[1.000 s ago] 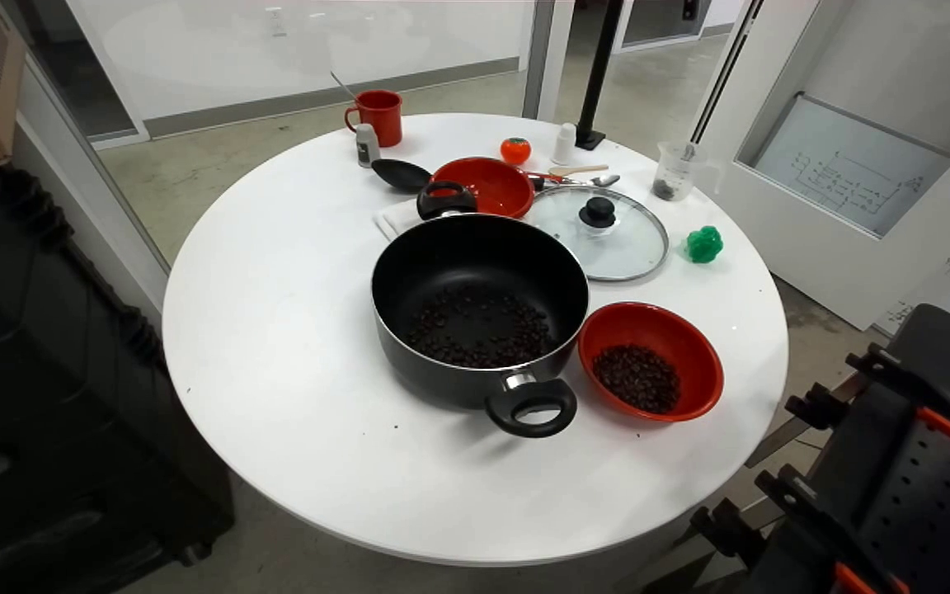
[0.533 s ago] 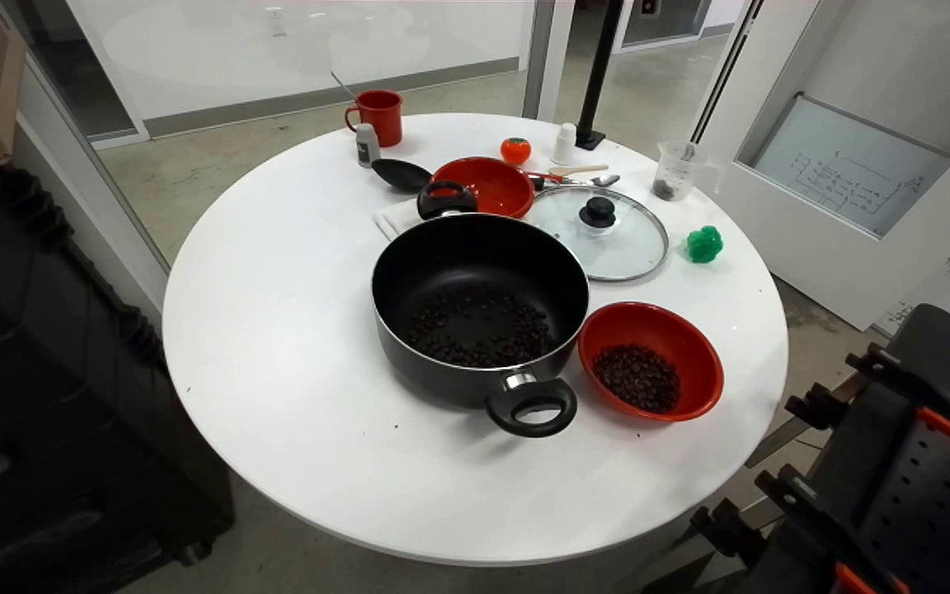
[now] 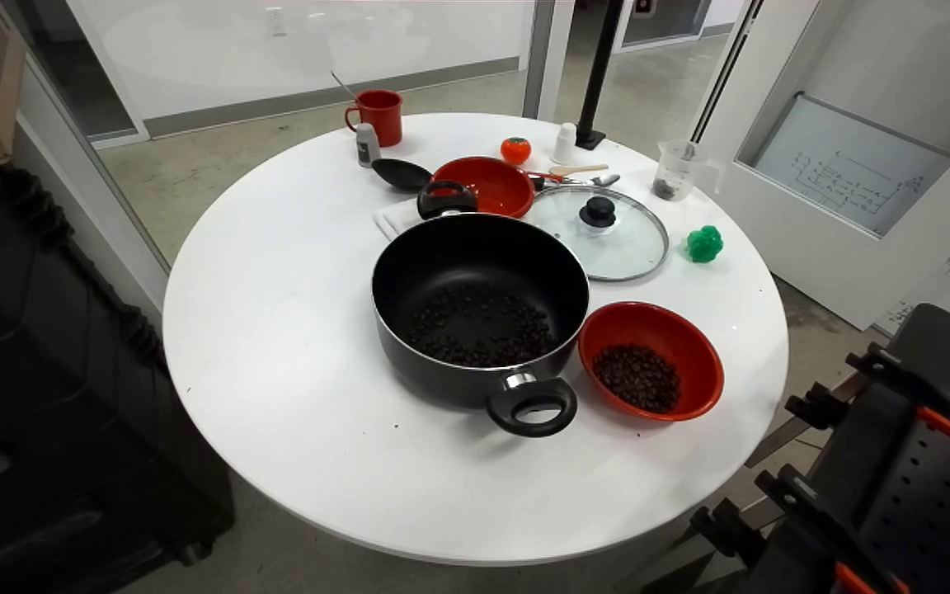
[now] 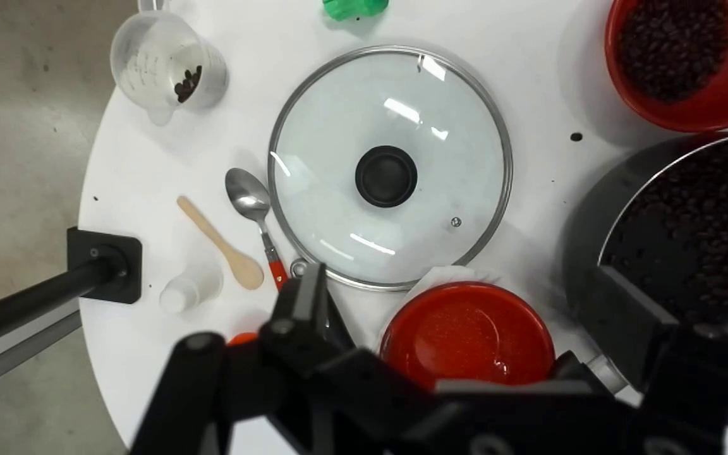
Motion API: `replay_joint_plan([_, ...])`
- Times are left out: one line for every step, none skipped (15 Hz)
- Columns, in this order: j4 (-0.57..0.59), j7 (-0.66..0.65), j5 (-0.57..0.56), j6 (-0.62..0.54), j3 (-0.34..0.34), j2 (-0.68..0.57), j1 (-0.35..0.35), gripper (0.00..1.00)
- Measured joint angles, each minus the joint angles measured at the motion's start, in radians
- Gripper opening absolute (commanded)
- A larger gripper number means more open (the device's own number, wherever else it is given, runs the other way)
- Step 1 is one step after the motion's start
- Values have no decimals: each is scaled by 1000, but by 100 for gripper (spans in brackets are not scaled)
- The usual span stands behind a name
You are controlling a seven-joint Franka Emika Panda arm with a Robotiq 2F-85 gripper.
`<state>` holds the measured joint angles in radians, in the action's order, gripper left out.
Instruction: Put some of the objects from the measuring cup into the pot
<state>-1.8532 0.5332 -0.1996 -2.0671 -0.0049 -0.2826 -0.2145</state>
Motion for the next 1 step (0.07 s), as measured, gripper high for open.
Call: replay_joint_plan([-1, 0, 0, -1, 0, 0, 0, 100])
